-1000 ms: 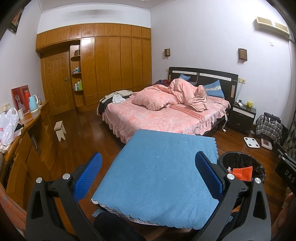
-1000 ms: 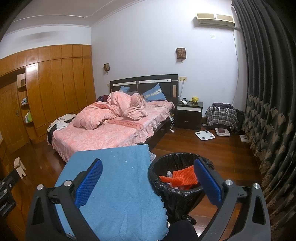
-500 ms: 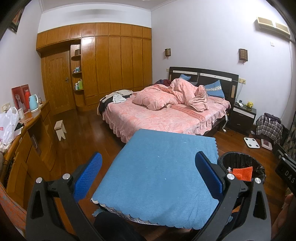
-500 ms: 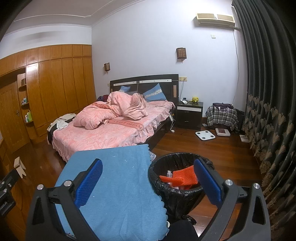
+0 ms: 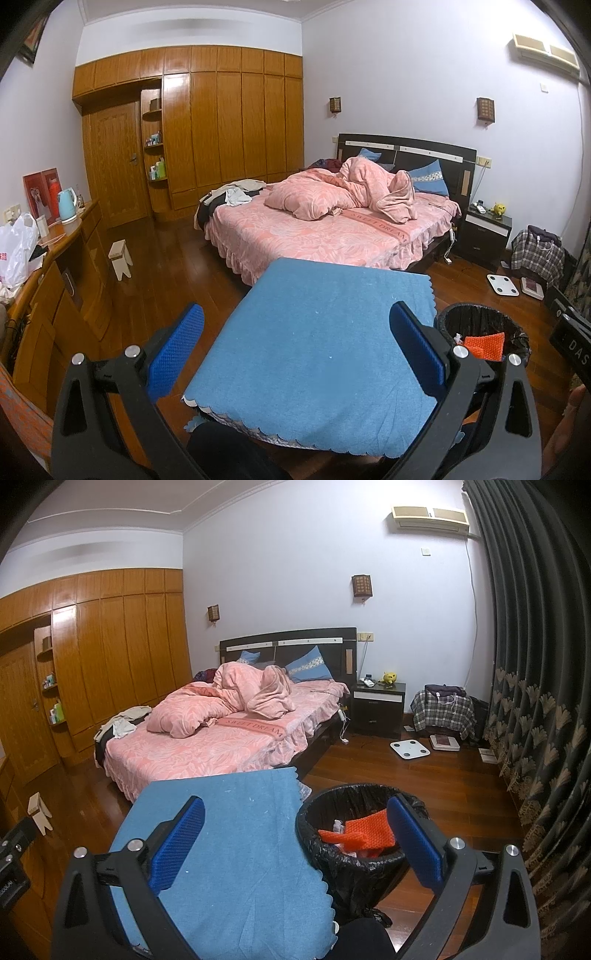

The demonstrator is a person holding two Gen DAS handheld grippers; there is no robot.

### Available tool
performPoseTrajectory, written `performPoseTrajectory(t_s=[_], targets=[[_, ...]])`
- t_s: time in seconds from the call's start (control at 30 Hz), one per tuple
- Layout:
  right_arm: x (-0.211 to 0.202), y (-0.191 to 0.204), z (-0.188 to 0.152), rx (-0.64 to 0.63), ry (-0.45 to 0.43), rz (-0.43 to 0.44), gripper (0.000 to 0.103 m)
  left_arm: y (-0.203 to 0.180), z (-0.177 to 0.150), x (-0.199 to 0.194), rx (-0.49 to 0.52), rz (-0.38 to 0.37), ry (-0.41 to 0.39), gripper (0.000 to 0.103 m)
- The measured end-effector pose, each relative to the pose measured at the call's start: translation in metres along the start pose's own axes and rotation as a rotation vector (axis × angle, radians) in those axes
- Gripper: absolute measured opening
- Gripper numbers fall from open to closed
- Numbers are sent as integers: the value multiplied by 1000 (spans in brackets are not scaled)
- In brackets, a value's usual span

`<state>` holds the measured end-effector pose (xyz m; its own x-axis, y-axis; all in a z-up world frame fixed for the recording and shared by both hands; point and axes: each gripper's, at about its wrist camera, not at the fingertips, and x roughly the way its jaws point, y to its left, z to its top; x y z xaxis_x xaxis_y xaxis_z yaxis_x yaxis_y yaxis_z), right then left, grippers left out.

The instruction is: Collect trash

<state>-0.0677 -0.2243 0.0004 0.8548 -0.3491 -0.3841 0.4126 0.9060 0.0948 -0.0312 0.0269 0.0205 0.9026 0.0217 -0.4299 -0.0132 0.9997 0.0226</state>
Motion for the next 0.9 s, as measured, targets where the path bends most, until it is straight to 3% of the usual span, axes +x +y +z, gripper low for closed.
performPoseTrajectory(t_s=[0.9], targets=[[2,0,-2,4,7,-3,97,2,-3,1,11,-1,5,98]])
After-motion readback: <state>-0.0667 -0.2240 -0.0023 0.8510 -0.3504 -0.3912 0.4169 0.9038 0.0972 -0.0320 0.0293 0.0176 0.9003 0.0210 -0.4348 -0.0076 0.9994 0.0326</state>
